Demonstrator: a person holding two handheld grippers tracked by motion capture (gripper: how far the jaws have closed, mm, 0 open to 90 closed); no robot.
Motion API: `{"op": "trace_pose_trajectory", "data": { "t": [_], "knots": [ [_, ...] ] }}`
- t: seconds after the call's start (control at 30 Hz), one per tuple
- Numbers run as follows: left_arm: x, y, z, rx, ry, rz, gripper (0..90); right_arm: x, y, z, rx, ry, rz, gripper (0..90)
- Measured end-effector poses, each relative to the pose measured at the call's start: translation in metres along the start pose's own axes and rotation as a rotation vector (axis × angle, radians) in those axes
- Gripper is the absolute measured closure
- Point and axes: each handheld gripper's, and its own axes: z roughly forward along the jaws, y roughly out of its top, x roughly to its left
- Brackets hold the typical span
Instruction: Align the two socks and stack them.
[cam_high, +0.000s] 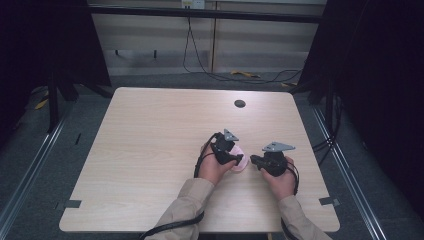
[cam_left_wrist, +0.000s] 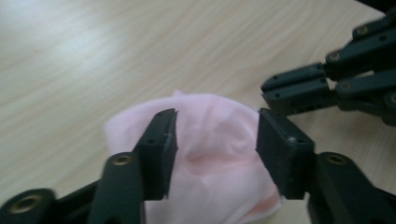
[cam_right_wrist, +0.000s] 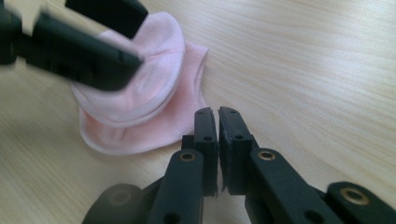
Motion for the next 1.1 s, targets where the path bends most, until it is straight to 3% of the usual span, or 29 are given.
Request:
{"op": "trace_pose_trajectory", "data": {
  "t": [0.1, 0.13, 0.23, 0.33, 0.47, 0.67, 0.77, 0.83, 0.9, 0.97, 1.03, 1.1],
  "knots": [
    [0.002, 0.001, 0.001, 0.028, 0.001, -0.011, 69.4, 0.0, 0.0, 0.0, -0.002, 0.001, -0.002, 86.2],
    [0.002, -0.002, 0.006, 0.067, 0.005, -0.012, 72.6, 0.001, 0.0, 0.0, -0.003, 0.002, -0.003, 86.1],
    [-0.001, -0.008, 0.018, 0.088, -0.007, -0.012, 74.6, 0.0, 0.0, 0.0, -0.001, 0.001, -0.002, 85.8],
    [-0.006, -0.012, 0.023, 0.062, 0.007, 0.006, 69.4, 0.0, 0.0, 0.0, 0.0, 0.0, -0.002, 85.3],
    [-0.01, -0.01, 0.024, 0.087, 0.014, 0.045, 61.1, 0.0, -0.001, 0.0, 0.005, -0.003, -0.002, 83.1],
    [-0.012, -0.01, 0.022, 0.065, -0.03, 0.031, 40.4, 0.001, 0.0, -0.001, 0.001, -0.009, -0.008, 80.1],
    [-0.006, -0.006, 0.008, 0.033, -0.032, 0.01, 37.1, -0.001, -0.001, -0.001, 0.002, -0.011, -0.001, 79.3],
    [0.002, -0.005, -0.003, 0.0, -0.01, -0.002, 37.3, -0.002, 0.0, -0.002, -0.006, -0.008, 0.003, 78.1],
    [0.012, -0.005, -0.012, -0.018, 0.025, -0.013, 42.7, -0.001, 0.001, -0.002, -0.013, -0.007, 0.002, 77.5],
    [0.016, -0.005, -0.015, -0.019, 0.019, -0.013, 56.0, -0.001, 0.001, -0.001, -0.013, -0.009, 0.006, 76.9],
    [0.017, -0.007, -0.012, 0.015, -0.002, 0.02, 67.7, 0.0, 0.001, 0.0, -0.008, -0.008, 0.007, 76.9],
    [0.012, -0.007, -0.003, 0.018, -0.024, 0.038, 72.5, 0.0, 0.001, 0.001, -0.004, -0.01, 0.01, 76.9]
  ]
}}
